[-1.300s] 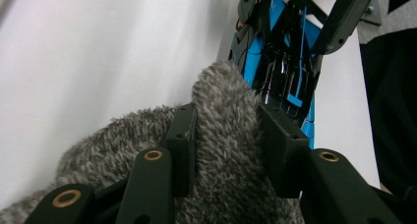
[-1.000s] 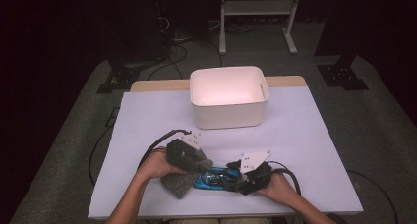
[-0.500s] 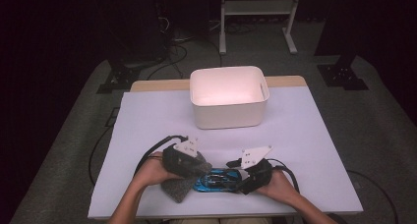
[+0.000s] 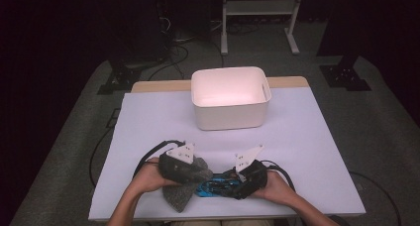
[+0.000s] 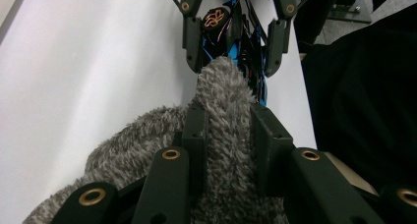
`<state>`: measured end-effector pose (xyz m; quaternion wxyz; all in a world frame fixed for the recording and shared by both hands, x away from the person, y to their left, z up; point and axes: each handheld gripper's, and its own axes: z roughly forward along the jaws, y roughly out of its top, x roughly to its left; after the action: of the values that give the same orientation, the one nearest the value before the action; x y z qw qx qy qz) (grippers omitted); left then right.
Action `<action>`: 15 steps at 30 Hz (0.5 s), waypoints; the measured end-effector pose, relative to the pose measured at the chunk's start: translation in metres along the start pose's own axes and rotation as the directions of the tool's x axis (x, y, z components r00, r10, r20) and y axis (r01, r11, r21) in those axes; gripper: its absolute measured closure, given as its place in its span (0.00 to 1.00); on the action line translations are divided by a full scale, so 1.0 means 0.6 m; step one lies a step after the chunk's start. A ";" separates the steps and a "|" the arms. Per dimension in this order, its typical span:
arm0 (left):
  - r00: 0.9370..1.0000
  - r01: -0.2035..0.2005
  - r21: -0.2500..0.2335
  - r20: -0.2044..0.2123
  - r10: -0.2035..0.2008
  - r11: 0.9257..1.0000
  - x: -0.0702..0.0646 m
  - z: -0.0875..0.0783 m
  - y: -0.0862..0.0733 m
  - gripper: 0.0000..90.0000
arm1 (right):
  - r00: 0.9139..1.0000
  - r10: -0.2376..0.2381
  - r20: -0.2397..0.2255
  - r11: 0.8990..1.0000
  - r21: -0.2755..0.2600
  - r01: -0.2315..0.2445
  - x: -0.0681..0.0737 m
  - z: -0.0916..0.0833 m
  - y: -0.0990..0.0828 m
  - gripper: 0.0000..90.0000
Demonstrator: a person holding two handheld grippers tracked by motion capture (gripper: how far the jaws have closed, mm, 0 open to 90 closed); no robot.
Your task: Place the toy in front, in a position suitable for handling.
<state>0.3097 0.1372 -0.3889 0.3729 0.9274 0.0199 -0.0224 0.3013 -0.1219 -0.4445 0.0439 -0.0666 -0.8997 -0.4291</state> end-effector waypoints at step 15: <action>0.998 0.011 -0.044 0.062 -0.008 0.999 0.004 -0.013 0.000 0.82 | 0.995 0.014 -0.096 1.000 -0.020 -0.016 -0.001 0.002 0.003 0.58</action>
<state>0.3123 0.1425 -0.3835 0.3937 0.9177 0.0133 -0.0524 0.3021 -0.1199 -0.4440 0.0898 -0.0532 -0.8916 -0.4406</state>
